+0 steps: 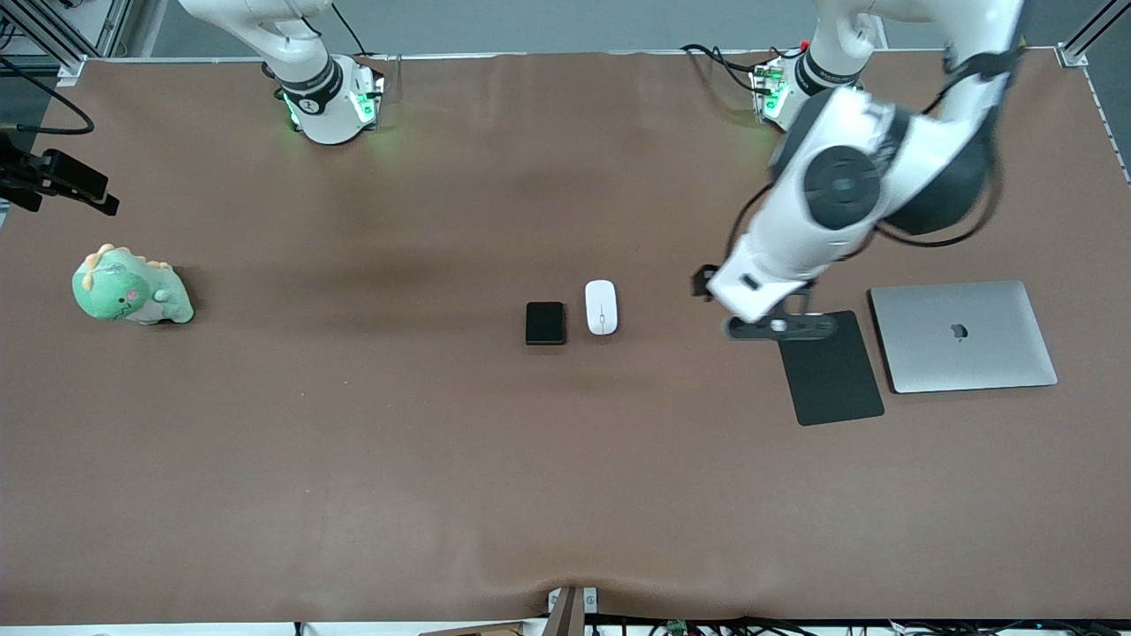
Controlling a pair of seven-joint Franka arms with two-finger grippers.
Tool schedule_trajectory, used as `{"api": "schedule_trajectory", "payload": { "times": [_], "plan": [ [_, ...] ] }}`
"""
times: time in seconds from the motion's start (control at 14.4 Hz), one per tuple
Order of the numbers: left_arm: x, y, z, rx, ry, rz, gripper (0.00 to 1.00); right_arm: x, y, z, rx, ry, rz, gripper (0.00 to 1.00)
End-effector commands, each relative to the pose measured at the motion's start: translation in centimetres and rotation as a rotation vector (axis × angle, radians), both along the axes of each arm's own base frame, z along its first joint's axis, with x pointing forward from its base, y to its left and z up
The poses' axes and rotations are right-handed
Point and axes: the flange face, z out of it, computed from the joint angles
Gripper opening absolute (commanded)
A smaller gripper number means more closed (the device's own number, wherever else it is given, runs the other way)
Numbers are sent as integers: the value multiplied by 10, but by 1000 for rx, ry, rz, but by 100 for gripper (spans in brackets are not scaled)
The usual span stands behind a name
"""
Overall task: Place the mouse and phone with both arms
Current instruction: 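Move the left gripper over the white mouse while the right gripper hovers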
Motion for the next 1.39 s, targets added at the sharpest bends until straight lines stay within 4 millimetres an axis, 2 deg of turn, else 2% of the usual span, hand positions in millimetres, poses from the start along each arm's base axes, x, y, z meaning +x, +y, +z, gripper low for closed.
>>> {"api": "schedule_trajectory", "payload": {
  "times": [0.0,0.14,0.21,0.35,0.49,0.63,0.77,0.91,1.11,1.32],
  "plan": [
    [-28,-38,-36,14,-3,26,100,6,3,3,11,-4,21,100],
    [-40,-59,-71,12,-4,40,100,6,5,3,14,-4,21,100],
    [-53,-71,-90,8,-10,47,100,7,3,1,15,-1,18,100],
    [-71,-86,-121,-10,-33,80,100,16,5,-15,16,31,24,100],
    [-78,-98,-141,-11,-28,73,100,19,8,-17,14,34,30,100],
    [-83,-111,-163,-34,-45,95,100,30,9,-38,14,68,30,100],
    [-88,-124,-186,-64,-70,86,100,32,13,-42,14,74,36,100],
    [-87,-126,-204,-78,-81,83,100,38,14,-54,14,94,37,100],
    [-99,-134,-219,-68,-66,66,100,47,27,-73,11,128,58,100],
    [-102,-136,-231,-59,-54,85,100,56,32,-94,11,164,64,100]
  ]
}}
